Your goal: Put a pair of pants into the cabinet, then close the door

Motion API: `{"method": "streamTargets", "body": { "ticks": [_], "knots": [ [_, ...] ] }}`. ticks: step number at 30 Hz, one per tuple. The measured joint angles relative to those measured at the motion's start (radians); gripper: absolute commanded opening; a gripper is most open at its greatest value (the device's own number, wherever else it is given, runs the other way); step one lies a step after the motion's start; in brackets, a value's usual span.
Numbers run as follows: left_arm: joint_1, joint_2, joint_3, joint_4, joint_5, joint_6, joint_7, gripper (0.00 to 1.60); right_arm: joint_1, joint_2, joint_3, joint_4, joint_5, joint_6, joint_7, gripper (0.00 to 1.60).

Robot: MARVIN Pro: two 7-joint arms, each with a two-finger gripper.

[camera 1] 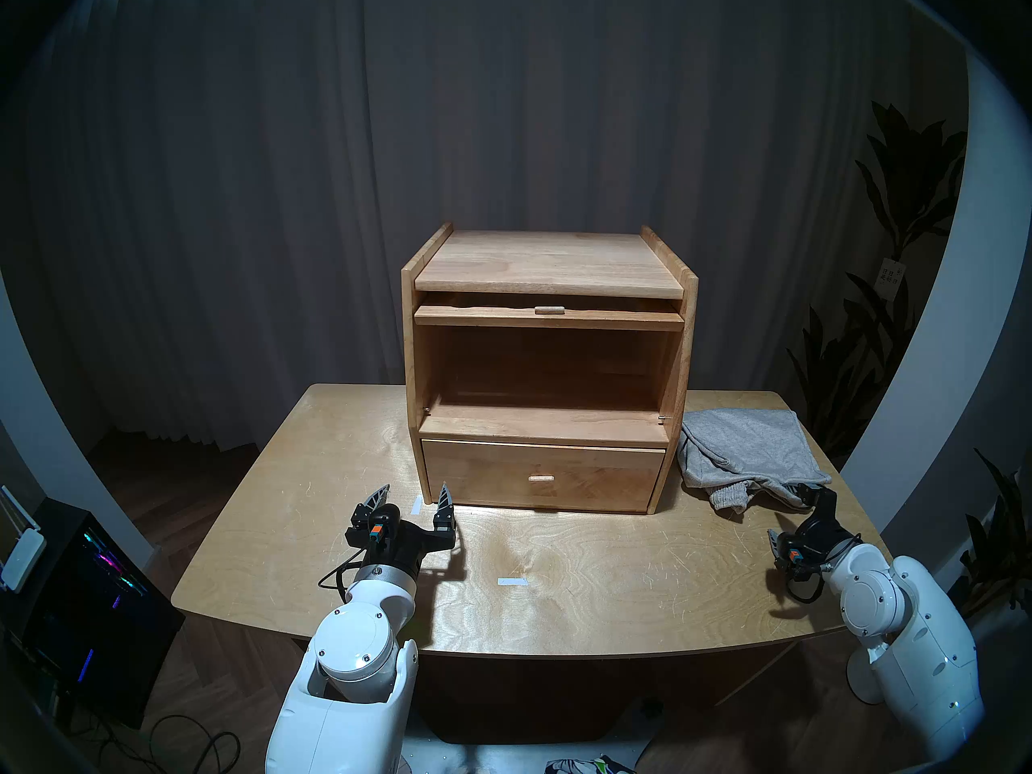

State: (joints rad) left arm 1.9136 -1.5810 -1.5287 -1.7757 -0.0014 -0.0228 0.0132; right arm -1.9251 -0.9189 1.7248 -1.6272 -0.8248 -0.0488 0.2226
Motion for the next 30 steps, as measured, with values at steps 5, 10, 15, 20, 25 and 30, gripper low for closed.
{"method": "streamTargets", "body": {
  "ticks": [5, 10, 15, 20, 25, 30],
  "knots": [
    [0.000, 0.000, 0.000, 0.000, 0.000, 0.000, 0.000, 1.60, 0.059, 0.002, -0.042, 0.043, -0.004, 0.001, -0.024, 1.60],
    [0.000, 0.000, 0.000, 0.000, 0.000, 0.000, 0.000, 1.60, 0.122, -0.008, -0.080, 0.087, -0.005, 0.009, -0.046, 1.60],
    [0.000, 0.000, 0.000, 0.001, 0.000, 0.000, 0.000, 1.60, 0.182, -0.021, -0.109, 0.133, -0.001, 0.022, -0.060, 1.60],
    [0.000, 0.000, 0.000, 0.001, 0.001, 0.000, 0.000, 1.60, 0.239, -0.034, -0.133, 0.180, 0.000, 0.034, -0.070, 1.60],
    [0.000, 0.000, 0.000, 0.001, 0.001, 0.000, 0.000, 1.60, 0.299, -0.050, -0.155, 0.232, 0.001, 0.048, -0.080, 1.60],
    [0.000, 0.000, 0.000, 0.001, 0.001, 0.000, 0.000, 1.60, 0.366, -0.071, -0.177, 0.294, 0.001, 0.061, -0.091, 0.00]
  ]
}}
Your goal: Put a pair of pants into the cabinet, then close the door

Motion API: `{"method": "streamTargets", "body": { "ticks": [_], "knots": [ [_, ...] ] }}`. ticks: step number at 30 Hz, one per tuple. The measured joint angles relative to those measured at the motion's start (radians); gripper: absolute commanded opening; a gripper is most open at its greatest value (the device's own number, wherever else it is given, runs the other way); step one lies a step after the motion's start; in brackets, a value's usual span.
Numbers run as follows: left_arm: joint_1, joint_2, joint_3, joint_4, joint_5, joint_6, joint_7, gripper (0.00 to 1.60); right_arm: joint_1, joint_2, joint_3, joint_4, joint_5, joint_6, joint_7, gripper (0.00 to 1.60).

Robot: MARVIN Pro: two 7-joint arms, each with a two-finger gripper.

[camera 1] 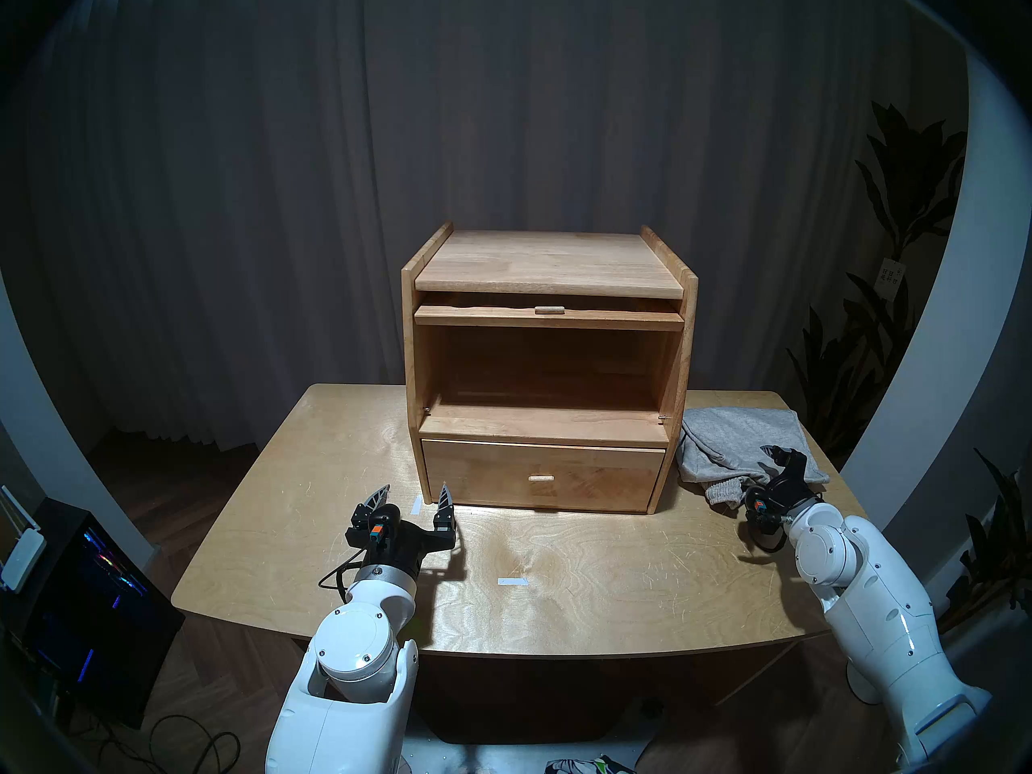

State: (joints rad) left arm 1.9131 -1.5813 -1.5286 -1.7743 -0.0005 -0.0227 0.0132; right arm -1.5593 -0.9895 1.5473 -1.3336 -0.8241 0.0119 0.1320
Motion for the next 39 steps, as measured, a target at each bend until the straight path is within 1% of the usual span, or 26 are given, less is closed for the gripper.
{"method": "streamTargets", "body": {
  "ticks": [6, 10, 14, 19, 30, 34, 39],
  "knots": [
    [0.000, 0.000, 0.000, 0.000, 0.000, 0.000, 0.000, 1.60, 0.059, -0.031, -0.008, 0.065, 0.021, 0.013, -0.007, 0.00],
    [0.000, 0.000, 0.000, -0.002, 0.000, 0.000, 0.000, 1.60, 0.104, -0.068, -0.002, 0.107, 0.058, 0.015, -0.020, 0.00],
    [0.000, 0.000, 0.000, -0.002, 0.000, 0.000, 0.000, 1.60, 0.131, -0.101, 0.019, 0.111, 0.108, 0.006, -0.037, 0.00],
    [0.000, 0.000, 0.000, -0.002, 0.000, 0.000, 0.000, 1.60, 0.165, -0.126, 0.065, 0.059, 0.169, -0.021, -0.076, 0.00],
    [0.000, 0.000, 0.000, 0.003, 0.001, 0.000, 0.000, 1.60, 0.252, -0.134, 0.164, -0.053, 0.260, -0.114, -0.175, 0.00],
    [0.000, 0.000, 0.000, 0.004, 0.001, 0.000, 0.000, 1.60, 0.284, -0.139, 0.186, -0.094, 0.295, -0.153, -0.201, 0.00],
    [0.000, 0.000, 0.000, 0.008, 0.001, 0.000, 0.000, 1.60, 0.323, -0.156, 0.194, -0.145, 0.340, -0.205, -0.224, 0.00]
  ]
}}
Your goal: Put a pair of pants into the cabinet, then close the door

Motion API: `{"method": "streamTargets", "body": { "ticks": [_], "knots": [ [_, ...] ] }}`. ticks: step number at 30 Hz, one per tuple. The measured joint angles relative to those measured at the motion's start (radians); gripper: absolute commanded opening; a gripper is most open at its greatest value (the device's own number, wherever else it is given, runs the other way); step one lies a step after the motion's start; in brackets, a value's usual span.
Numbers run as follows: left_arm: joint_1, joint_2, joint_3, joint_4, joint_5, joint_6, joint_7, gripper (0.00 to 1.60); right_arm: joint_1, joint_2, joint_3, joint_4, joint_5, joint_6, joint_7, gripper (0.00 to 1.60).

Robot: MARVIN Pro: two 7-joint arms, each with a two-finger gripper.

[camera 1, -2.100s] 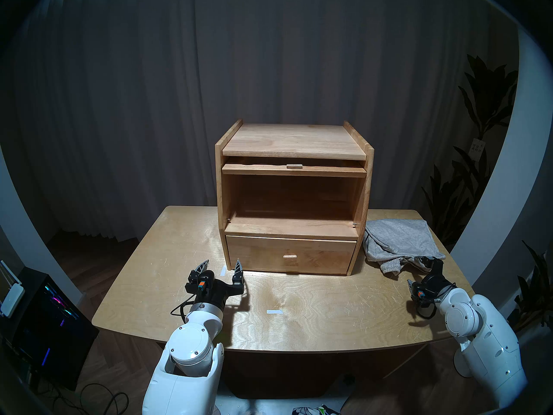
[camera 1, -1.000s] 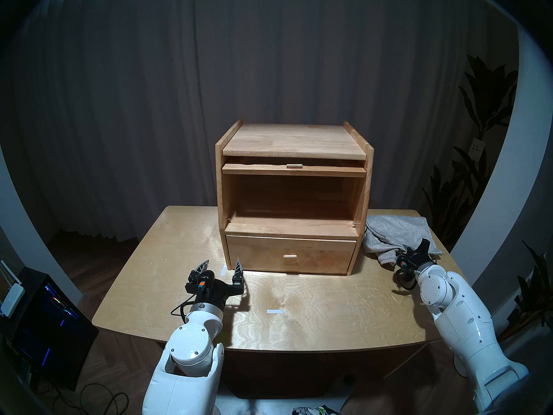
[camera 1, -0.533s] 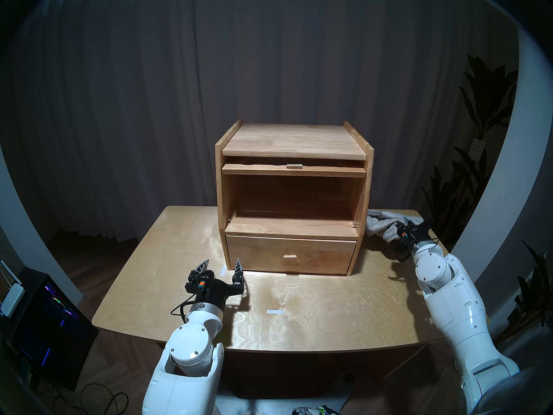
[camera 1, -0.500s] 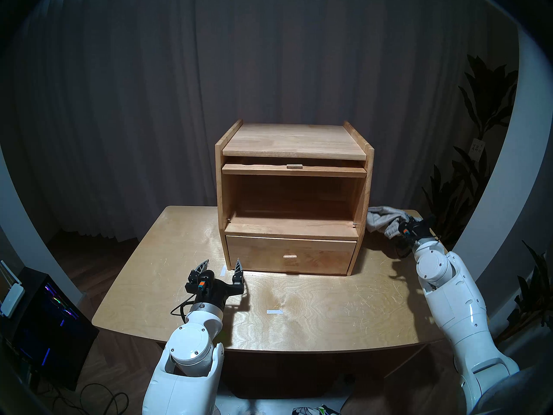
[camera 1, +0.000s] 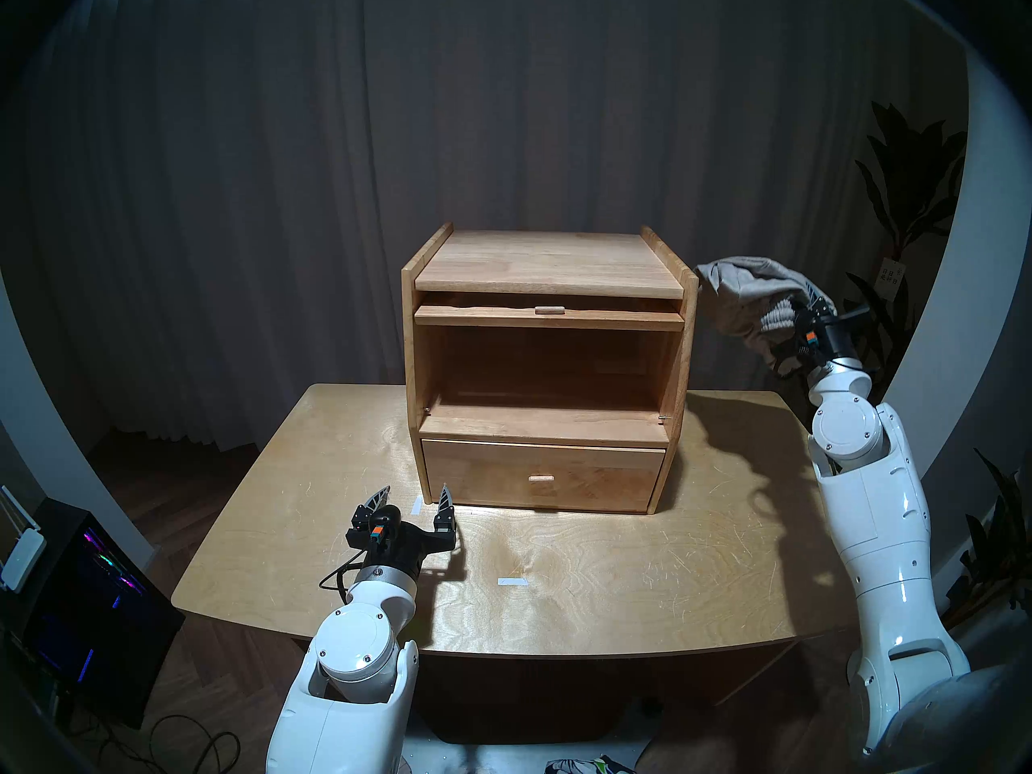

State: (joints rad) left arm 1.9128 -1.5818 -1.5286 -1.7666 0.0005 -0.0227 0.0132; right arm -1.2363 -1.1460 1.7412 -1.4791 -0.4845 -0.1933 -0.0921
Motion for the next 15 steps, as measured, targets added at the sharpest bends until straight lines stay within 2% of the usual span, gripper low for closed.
{"method": "streamTargets", "body": {
  "ticks": [4, 15],
  "knots": [
    [0.000, 0.000, 0.000, 0.002, 0.000, 0.000, 0.000, 1.60, 0.030, -0.020, -0.013, -0.041, 0.036, -0.043, -0.012, 0.00],
    [0.000, 0.000, 0.000, 0.009, 0.001, 0.000, 0.000, 1.60, 0.119, -0.085, -0.112, -0.164, 0.121, -0.174, -0.038, 0.00]
  ]
}}
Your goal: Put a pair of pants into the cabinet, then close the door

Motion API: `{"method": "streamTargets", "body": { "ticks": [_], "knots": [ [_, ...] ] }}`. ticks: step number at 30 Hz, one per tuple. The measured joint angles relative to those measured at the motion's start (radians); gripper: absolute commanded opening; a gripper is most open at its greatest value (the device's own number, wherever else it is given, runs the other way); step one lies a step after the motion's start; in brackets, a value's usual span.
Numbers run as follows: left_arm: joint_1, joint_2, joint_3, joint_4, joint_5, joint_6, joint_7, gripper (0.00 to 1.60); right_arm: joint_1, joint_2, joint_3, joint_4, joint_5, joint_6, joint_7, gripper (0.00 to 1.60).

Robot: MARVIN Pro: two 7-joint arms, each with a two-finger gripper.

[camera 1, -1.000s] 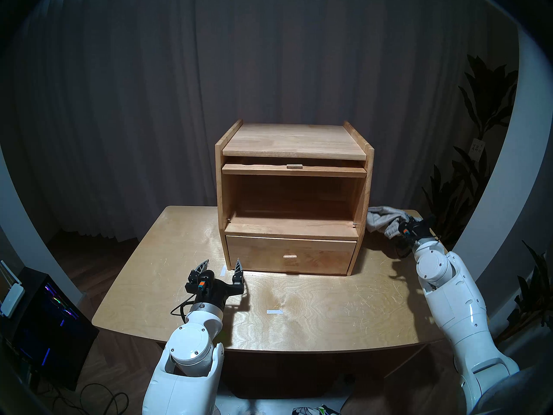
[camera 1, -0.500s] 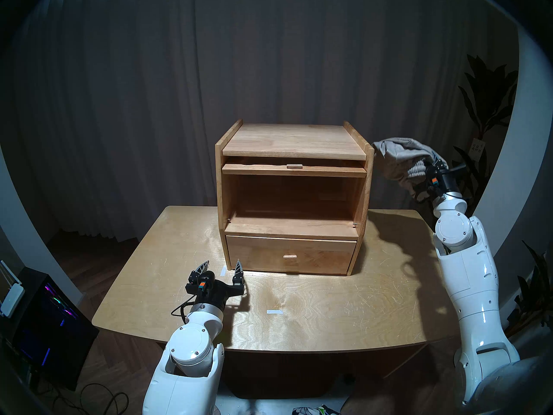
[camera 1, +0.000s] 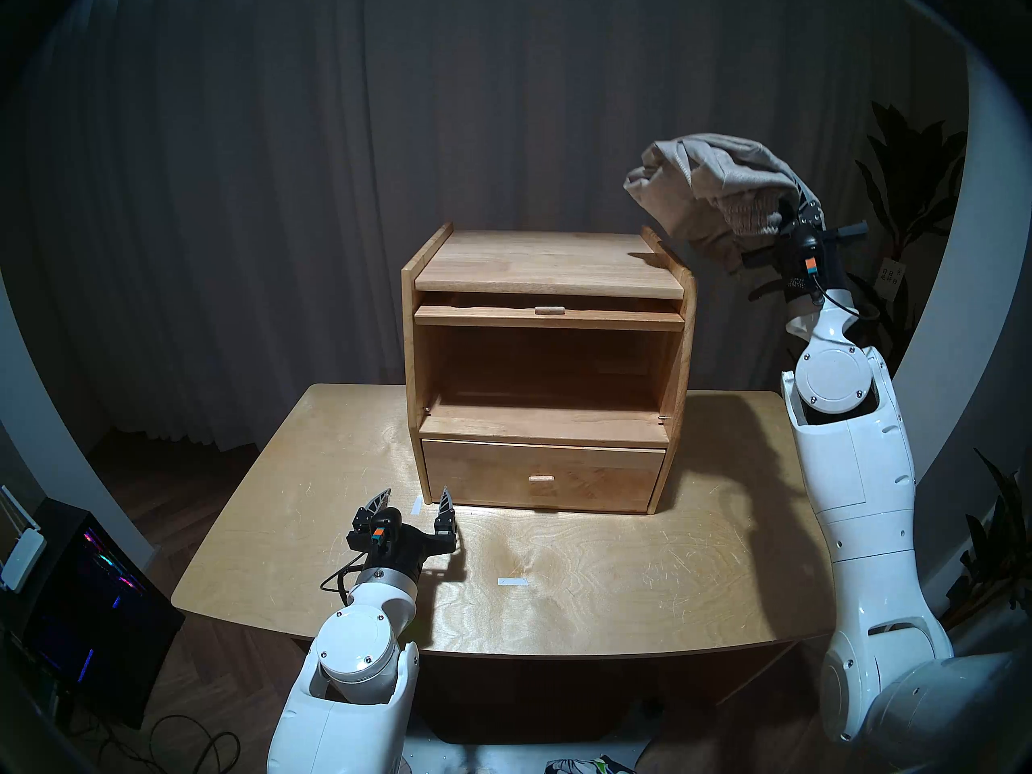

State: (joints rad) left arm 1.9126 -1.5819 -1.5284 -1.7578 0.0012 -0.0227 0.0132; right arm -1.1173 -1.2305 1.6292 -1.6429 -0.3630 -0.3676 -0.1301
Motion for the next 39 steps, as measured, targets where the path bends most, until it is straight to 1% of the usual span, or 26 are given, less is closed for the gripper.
{"method": "streamTargets", "body": {
  "ticks": [3, 8, 10, 12, 13, 15, 22, 28, 31, 33, 34, 39],
  "knots": [
    [0.000, 0.000, 0.000, 0.001, 0.000, 0.000, 0.000, 1.60, 0.021, -0.017, -0.029, -0.030, 0.019, -0.028, -0.004, 0.00],
    [-0.001, 0.000, 0.000, 0.003, 0.000, 0.000, 0.000, 1.60, 0.056, -0.061, -0.109, -0.097, 0.062, -0.084, -0.009, 0.00],
    [-0.001, 0.000, 0.000, 0.003, 0.000, 0.000, 0.000, 1.60, 0.060, -0.082, -0.149, -0.129, 0.083, -0.104, -0.009, 0.00],
    [-0.001, 0.000, 0.000, 0.003, 0.001, 0.000, 0.000, 1.60, 0.060, -0.090, -0.164, -0.141, 0.090, -0.111, -0.009, 0.00],
    [-0.001, 0.000, 0.000, 0.003, 0.001, 0.000, 0.000, 1.60, 0.058, -0.104, -0.194, -0.163, 0.102, -0.121, -0.009, 0.00],
    [-0.001, 0.000, 0.000, 0.003, 0.001, 0.000, 0.000, 1.60, 0.047, -0.120, -0.229, -0.191, 0.116, -0.131, -0.006, 0.00],
    [-0.002, 0.000, 0.000, 0.004, 0.001, 0.000, 0.000, 1.60, -0.037, -0.158, -0.354, -0.287, 0.160, -0.147, 0.022, 0.00],
    [-0.003, 0.000, 0.000, 0.003, 0.001, 0.000, 0.000, 1.60, -0.119, -0.161, -0.456, -0.338, 0.192, -0.143, 0.040, 0.00],
    [-0.004, 0.000, 0.000, 0.003, 0.001, 0.000, 0.000, 1.60, -0.161, -0.146, -0.511, -0.341, 0.206, -0.127, 0.043, 0.00],
    [-0.004, 0.000, 0.000, 0.003, 0.001, 0.000, 0.000, 1.60, -0.178, -0.138, -0.529, -0.339, 0.210, -0.119, 0.042, 0.00],
    [-0.005, 0.000, 0.000, 0.002, 0.001, 0.000, 0.000, 1.60, -0.201, -0.123, -0.549, -0.333, 0.216, -0.106, 0.035, 0.00],
    [-0.005, 0.000, 0.000, 0.001, 0.001, -0.001, 0.000, 1.60, -0.264, -0.073, -0.576, -0.312, 0.232, -0.068, -0.004, 0.00]
  ]
}}
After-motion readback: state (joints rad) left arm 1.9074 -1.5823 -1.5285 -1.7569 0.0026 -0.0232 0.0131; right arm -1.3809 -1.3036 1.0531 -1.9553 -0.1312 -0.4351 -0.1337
